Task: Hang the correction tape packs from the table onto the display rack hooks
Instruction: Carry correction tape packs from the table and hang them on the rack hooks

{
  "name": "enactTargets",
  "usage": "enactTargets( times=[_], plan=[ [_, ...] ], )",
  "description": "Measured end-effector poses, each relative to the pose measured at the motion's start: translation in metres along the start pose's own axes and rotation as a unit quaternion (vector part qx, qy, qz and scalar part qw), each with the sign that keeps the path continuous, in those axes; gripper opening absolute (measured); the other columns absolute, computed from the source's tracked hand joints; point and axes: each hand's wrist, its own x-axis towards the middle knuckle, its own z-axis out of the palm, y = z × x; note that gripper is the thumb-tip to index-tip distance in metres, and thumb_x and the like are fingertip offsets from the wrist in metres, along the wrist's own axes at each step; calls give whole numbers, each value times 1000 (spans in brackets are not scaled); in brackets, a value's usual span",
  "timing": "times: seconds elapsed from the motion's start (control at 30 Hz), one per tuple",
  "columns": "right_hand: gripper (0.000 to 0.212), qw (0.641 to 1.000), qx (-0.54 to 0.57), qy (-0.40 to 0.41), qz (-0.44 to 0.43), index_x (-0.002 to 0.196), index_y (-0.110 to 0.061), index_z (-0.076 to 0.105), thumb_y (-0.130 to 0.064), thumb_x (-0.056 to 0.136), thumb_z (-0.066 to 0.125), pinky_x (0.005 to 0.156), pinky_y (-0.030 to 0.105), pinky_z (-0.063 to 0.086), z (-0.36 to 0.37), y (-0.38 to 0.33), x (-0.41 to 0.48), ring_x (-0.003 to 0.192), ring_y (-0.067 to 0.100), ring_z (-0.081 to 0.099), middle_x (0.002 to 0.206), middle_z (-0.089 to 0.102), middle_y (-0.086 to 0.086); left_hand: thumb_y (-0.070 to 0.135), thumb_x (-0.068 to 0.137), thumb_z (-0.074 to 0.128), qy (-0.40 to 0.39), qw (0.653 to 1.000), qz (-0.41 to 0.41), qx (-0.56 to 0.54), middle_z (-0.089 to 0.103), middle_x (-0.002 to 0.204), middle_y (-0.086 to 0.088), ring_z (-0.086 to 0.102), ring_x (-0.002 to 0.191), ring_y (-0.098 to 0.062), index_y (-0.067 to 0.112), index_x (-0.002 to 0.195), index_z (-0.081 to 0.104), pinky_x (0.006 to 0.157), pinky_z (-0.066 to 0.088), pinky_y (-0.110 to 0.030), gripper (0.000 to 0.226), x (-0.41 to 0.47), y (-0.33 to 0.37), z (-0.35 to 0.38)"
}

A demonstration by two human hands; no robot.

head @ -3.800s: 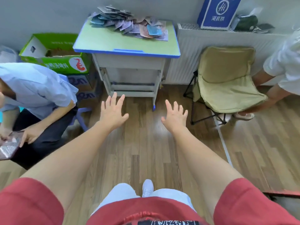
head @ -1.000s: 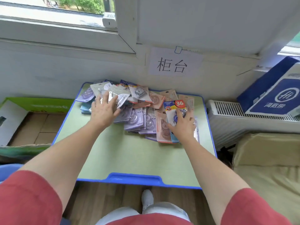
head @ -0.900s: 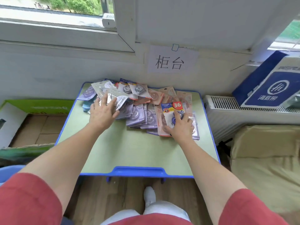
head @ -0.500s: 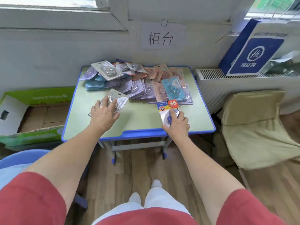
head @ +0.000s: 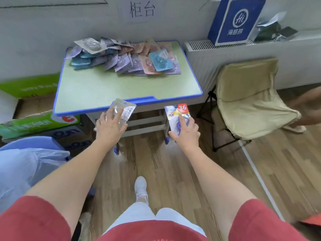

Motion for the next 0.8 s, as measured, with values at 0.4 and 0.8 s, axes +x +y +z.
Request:
enactTargets(
  times=[0.4, 0.8],
  plan=[
    [79, 989, 0, 19, 146, 151, -28, 17, -53, 88, 56, 97, 42, 36, 7, 134, -161, 127, 31, 31, 152, 16, 11, 43, 98, 43, -43, 993, 109, 28, 14, 159, -7, 20, 140, -40, 27, 151, 23, 112, 20, -52, 59, -125, 95, 38],
    [78, 924, 78, 109, 357, 149, -26, 25, -50, 85, 62, 98, 41, 35, 41, 174, -338, 128, 34, 32, 152, 21, 14, 44, 96, 45, -90, 934, 340, 67, 19, 156, -12, 24, 138, -40, 24, 149, 26, 111, 24, -51, 60, -223, 148, 68]
  ],
)
